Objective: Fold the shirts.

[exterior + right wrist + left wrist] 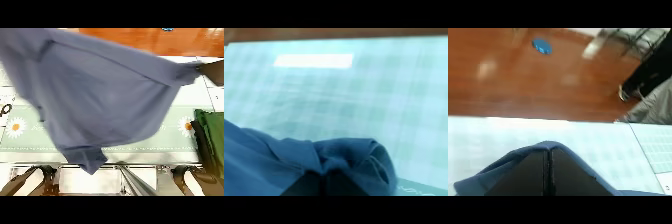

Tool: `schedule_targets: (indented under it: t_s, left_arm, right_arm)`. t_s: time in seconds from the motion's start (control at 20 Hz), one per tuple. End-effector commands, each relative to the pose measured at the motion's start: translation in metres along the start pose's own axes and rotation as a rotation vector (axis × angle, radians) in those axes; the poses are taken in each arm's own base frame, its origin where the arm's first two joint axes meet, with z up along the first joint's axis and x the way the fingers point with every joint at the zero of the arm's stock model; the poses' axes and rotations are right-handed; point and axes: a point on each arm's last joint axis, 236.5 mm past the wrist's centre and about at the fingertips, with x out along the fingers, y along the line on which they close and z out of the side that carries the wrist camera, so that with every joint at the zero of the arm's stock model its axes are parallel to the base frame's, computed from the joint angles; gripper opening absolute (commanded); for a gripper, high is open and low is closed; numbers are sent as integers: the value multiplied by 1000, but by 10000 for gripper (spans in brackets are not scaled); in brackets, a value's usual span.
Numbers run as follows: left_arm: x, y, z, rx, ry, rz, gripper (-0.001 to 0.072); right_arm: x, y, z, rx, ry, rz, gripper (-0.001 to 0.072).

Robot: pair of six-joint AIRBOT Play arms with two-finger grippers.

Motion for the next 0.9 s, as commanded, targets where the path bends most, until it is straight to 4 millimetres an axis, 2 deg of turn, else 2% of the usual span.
schedule_targets:
  t_s: [0.0,0.05,0.15,0.25,0.35,0.45,0.5,0.55,0.6,0.7,0.75,0.85]
  left_arm:
    - [105,66,-51,-111,128,-2,20]
    - [133,83,-57,-120,117,16,20]
    - [172,119,-68,-158,85,73,20]
    - [194,153,-79,-196,74,125,20]
    - [206,172,-99,-229,109,144,20]
    - [214,175,-125,-254,190,126,21]
    - [217,173,-139,-264,237,111,29]
    - [218,170,-153,-276,290,92,193]
    - [216,166,-166,-287,345,72,520]
    - [194,174,-186,-317,460,98,510]
    - [172,189,-201,-376,547,171,510]
    - [116,217,-229,-383,728,305,510]
  right_arm:
    - [110,-46,-29,82,104,44,29]
    - [142,-58,-36,101,140,41,29]
    - [202,-81,-47,140,213,34,29]
    - [252,-99,-45,185,253,53,29]
    - [285,-112,-34,234,270,73,29]
    - [307,-123,-22,269,270,79,30]
    - [316,-127,-17,287,262,80,36]
    - [321,-129,-10,300,246,80,186]
    - [322,-130,-4,304,231,77,411]
    - [308,-144,13,258,196,31,408]
    - [293,-156,19,240,196,4,408]
    - [255,-172,18,220,257,-24,408]
